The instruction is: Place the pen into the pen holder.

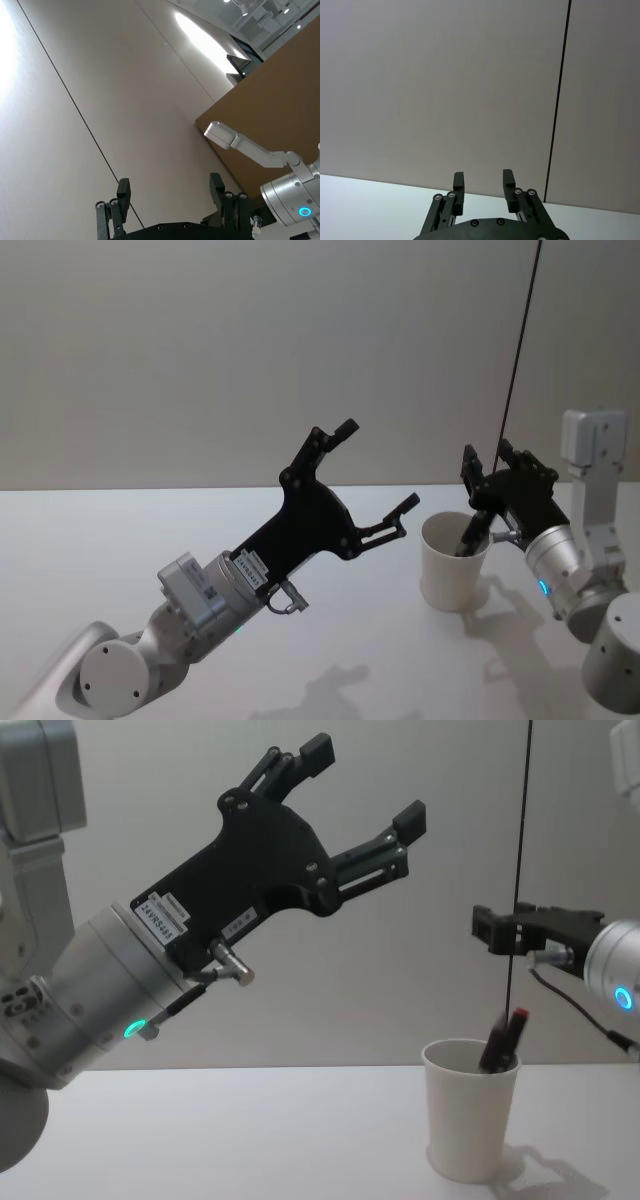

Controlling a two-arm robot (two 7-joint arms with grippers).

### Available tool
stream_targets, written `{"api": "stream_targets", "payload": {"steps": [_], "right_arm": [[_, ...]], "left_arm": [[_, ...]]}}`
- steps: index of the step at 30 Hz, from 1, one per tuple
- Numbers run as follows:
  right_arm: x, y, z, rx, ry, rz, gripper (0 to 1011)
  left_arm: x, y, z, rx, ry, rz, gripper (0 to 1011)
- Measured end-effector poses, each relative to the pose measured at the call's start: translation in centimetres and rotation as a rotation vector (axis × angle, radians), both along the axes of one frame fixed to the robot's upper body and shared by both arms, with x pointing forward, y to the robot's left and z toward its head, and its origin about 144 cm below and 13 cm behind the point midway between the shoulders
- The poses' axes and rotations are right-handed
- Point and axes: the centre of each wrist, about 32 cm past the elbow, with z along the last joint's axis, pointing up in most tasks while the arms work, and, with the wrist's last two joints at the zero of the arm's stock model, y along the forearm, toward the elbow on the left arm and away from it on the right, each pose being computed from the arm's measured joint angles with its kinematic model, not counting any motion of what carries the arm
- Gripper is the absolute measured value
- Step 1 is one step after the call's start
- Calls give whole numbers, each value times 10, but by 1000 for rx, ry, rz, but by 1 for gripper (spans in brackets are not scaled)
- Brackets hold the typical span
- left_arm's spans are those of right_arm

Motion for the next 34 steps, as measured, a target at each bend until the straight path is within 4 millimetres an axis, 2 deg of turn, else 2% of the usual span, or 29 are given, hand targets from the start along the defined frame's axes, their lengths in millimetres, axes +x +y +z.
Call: {"api": "stream_targets", "payload": {"steps": [14,15,19,34], "right_arm": [[4,1,-6,6,23,5,881],[4,1,-6,6,24,5,881],[4,1,-7,6,26,6,991],[5,2,-9,8,32,7,1001]], "left_arm": [[0,0,0,0,0,0,1004],[0,0,0,0,0,0,1004],[0,0,0,0,0,0,1004],[0,0,0,0,0,0,1004]]}}
